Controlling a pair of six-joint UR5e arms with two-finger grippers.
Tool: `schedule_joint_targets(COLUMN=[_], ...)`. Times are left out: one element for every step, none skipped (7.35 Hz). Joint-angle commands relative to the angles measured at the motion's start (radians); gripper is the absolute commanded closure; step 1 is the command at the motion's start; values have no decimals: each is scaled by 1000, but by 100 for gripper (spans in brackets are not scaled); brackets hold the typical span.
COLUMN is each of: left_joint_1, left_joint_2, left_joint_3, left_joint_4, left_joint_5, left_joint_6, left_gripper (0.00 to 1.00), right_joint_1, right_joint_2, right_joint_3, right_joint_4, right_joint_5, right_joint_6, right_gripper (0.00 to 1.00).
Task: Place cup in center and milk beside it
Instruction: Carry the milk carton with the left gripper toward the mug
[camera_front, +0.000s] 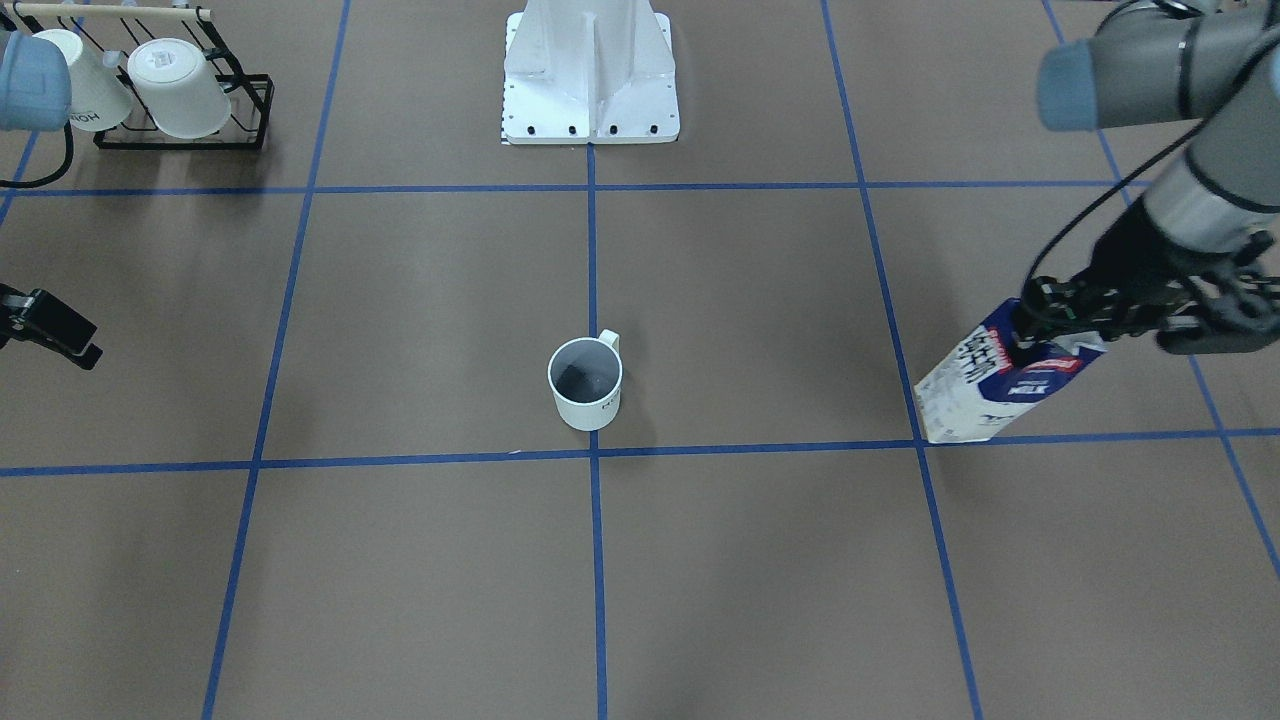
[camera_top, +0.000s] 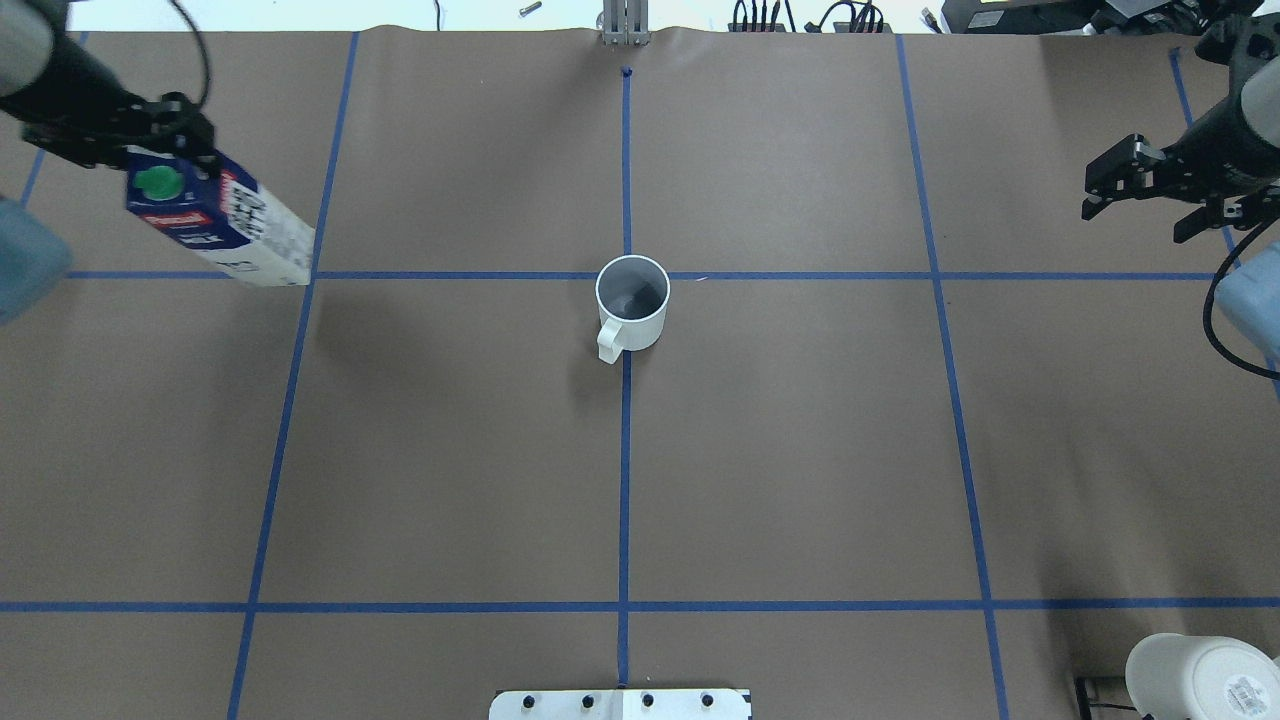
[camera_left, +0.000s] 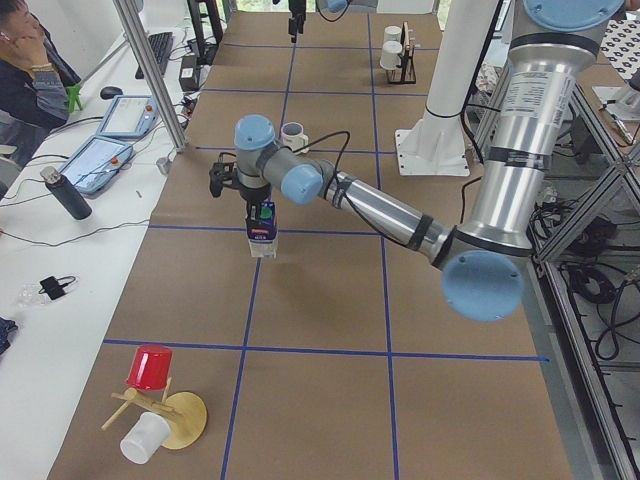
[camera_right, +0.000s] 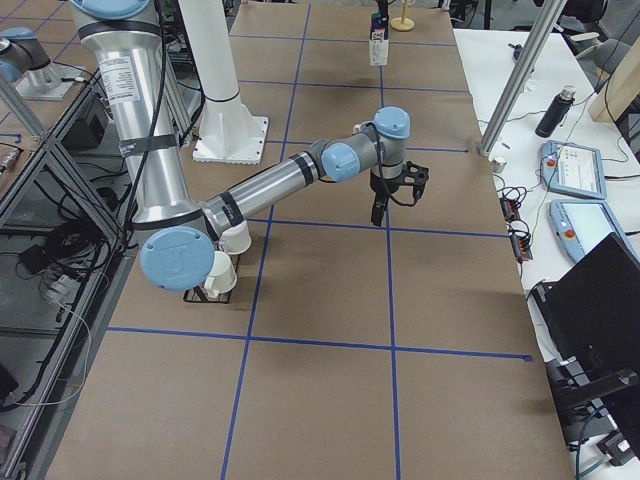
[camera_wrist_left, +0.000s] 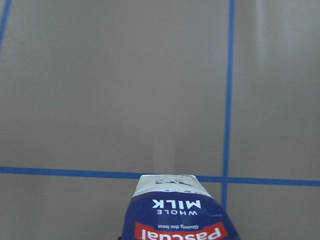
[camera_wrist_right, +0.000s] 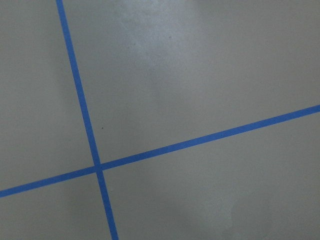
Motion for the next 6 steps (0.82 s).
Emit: schedule_joint_targets(left_joint_1=[165, 190, 231, 255, 256, 263], left_joint_2=[-270, -334, -412, -469, -496, -495], left_joint_3=[96, 154, 226, 303, 372, 383], left_joint_4=[194, 191, 188, 147, 86, 78], left_joint_5=[165, 173, 173, 173, 169, 169], left_joint_6=[-37, -38, -43, -93, -109, -110], left_gripper=[86, 86, 86, 86, 86, 86], right_joint_1=[32, 51, 58, 59, 59, 58], right_joint_2=[-15, -32, -37, -40, -41, -41], right_joint_3=[0, 2, 8, 8, 8, 8], right_joint_4=[-27, -28, -29, -28, -28, -28], right_joint_5=[-2, -1, -2, -2, -2, -2], right_joint_6=[-58, -101, -108, -108, -108, -108], right_gripper=[0, 0, 0, 0, 0, 0])
